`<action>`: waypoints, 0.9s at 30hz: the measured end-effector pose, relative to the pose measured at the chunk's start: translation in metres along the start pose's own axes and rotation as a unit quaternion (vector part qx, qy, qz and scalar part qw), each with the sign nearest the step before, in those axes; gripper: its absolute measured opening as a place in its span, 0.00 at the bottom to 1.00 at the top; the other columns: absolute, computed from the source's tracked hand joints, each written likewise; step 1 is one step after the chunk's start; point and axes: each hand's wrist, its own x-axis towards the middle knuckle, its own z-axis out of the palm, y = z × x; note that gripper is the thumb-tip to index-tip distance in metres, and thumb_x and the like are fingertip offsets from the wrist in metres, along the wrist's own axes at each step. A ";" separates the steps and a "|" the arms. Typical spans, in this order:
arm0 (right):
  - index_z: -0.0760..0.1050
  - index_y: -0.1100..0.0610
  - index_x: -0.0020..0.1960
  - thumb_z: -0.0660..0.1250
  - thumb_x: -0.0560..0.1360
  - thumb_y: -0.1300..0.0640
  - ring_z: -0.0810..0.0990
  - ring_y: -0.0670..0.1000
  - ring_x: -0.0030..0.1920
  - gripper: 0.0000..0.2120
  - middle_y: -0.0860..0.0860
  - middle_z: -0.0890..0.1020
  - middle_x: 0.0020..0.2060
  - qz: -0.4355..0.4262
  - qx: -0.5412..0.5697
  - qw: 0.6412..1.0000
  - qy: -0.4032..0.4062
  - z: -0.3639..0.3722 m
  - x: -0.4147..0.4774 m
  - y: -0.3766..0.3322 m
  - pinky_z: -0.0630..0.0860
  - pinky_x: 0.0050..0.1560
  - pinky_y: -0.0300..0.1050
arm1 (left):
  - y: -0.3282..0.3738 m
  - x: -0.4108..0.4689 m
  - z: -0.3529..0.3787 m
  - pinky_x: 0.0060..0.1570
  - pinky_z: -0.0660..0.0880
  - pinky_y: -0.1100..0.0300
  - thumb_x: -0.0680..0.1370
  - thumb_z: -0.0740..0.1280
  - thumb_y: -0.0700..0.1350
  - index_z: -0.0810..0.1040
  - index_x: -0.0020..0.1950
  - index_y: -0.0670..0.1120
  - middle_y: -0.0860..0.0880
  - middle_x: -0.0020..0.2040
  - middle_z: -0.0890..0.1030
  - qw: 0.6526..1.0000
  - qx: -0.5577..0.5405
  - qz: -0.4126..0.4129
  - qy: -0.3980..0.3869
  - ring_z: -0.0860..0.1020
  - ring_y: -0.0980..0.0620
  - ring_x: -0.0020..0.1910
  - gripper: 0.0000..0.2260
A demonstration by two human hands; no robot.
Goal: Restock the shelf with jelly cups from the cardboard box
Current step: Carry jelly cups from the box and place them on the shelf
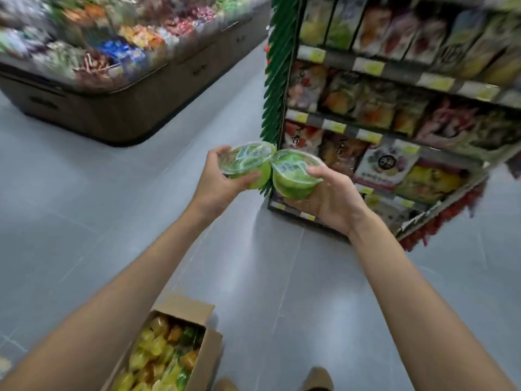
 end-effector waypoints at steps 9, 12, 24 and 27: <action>0.60 0.58 0.74 0.78 0.63 0.59 0.79 0.56 0.58 0.45 0.59 0.75 0.66 -0.119 0.023 0.993 -0.009 -0.111 -0.063 -0.120 0.78 0.56 0.51 | 0.091 0.041 0.161 0.48 0.81 0.52 0.71 0.75 0.46 0.64 0.65 0.46 0.47 0.61 0.71 0.993 -0.049 0.050 -0.094 0.78 0.48 0.57 0.28; 0.59 0.56 0.73 0.78 0.60 0.65 0.78 0.57 0.59 0.47 0.59 0.75 0.65 -0.152 -0.011 0.988 0.026 -0.148 -0.080 -0.153 0.76 0.58 0.50 | 0.113 0.048 0.213 0.48 0.81 0.52 0.72 0.74 0.46 0.63 0.66 0.45 0.47 0.61 0.72 0.989 -0.058 0.056 -0.121 0.78 0.48 0.57 0.29; 0.63 0.59 0.69 0.68 0.71 0.71 0.80 0.57 0.56 0.29 0.59 0.77 0.62 -0.248 -0.075 0.955 0.141 -0.262 -0.116 -0.258 0.81 0.41 0.43 | 0.179 0.072 0.377 0.64 0.72 0.51 0.67 0.77 0.57 0.57 0.71 0.49 0.48 0.64 0.71 0.983 -0.076 0.112 -0.123 0.75 0.50 0.61 0.41; 0.64 0.60 0.70 0.71 0.70 0.68 0.81 0.56 0.57 0.31 0.59 0.77 0.62 -0.262 -0.070 0.951 0.150 -0.283 -0.115 -0.279 0.81 0.44 0.45 | 0.193 0.083 0.405 0.64 0.73 0.49 0.65 0.78 0.56 0.56 0.71 0.47 0.48 0.63 0.73 0.982 -0.098 0.111 -0.121 0.75 0.49 0.60 0.43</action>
